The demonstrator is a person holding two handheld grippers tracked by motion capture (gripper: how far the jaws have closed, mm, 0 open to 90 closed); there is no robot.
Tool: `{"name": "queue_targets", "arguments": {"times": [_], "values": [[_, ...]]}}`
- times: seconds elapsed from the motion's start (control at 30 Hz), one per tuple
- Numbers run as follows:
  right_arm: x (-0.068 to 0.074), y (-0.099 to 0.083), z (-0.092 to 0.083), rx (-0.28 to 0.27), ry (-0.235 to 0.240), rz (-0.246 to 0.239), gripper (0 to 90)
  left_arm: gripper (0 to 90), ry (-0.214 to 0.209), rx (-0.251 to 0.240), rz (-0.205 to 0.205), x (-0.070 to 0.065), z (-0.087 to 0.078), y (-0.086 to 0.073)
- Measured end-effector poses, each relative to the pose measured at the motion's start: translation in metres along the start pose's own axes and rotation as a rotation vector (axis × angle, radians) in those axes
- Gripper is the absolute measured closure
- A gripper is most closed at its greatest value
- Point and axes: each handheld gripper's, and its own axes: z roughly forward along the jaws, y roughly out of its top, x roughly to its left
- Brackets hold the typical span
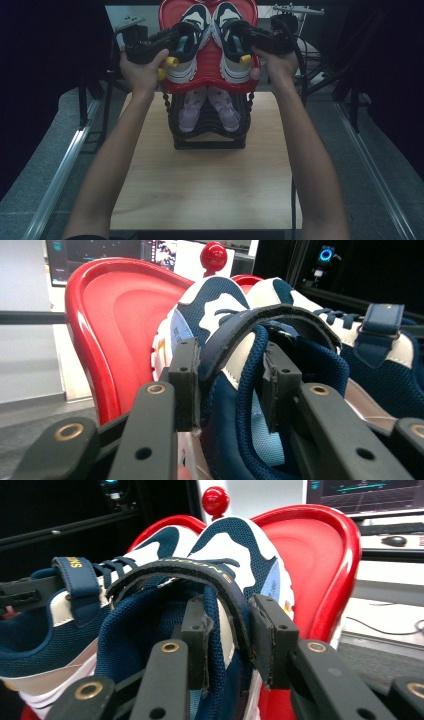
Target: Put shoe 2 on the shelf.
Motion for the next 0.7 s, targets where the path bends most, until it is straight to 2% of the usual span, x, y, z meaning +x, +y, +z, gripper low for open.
{"name": "queue_targets", "arguments": {"times": [0.1,0.13,0.23,0.27,0.3,0.33,0.43,0.5,0.63,0.7], "values": [[0.0,0.0,0.0,0.002,0.005,-0.004,68.1,60.7,-0.005,0.001,-0.008,0.0,-0.001,0.0],[0.002,0.001,0.001,0.01,0.006,-0.021,66.3,58.7,-0.017,-0.007,-0.015,0.0,-0.002,0.001],[0.002,0.001,0.0,0.01,0.015,-0.026,62.6,53.7,-0.027,-0.015,-0.021,0.001,-0.003,0.001],[0.002,0.001,0.0,0.013,0.026,-0.026,58.2,53.7,-0.04,-0.014,-0.026,0.001,-0.004,0.002],[-0.001,0.0,0.0,0.013,0.072,0.005,47.1,50.0,-0.042,-0.018,-0.02,0.0,-0.005,0.002],[-0.002,0.0,-0.001,0.011,0.081,0.013,45.0,49.3,-0.042,-0.02,-0.017,0.0,-0.006,0.003],[-0.004,-0.001,-0.006,-0.02,0.067,0.023,37.3,47.3,-0.048,-0.029,-0.02,0.001,-0.01,0.004],[-0.007,-0.002,-0.01,-0.041,0.068,0.028,35.8,47.0,-0.057,-0.036,-0.034,0.002,-0.012,0.005],[-0.014,-0.004,-0.018,-0.075,0.108,0.062,34.8,47.0,-0.081,-0.035,-0.051,0.004,-0.016,0.004],[-0.016,-0.005,-0.022,-0.09,0.119,0.061,34.8,47.0,-0.095,-0.035,-0.058,0.005,-0.018,0.003]]}}
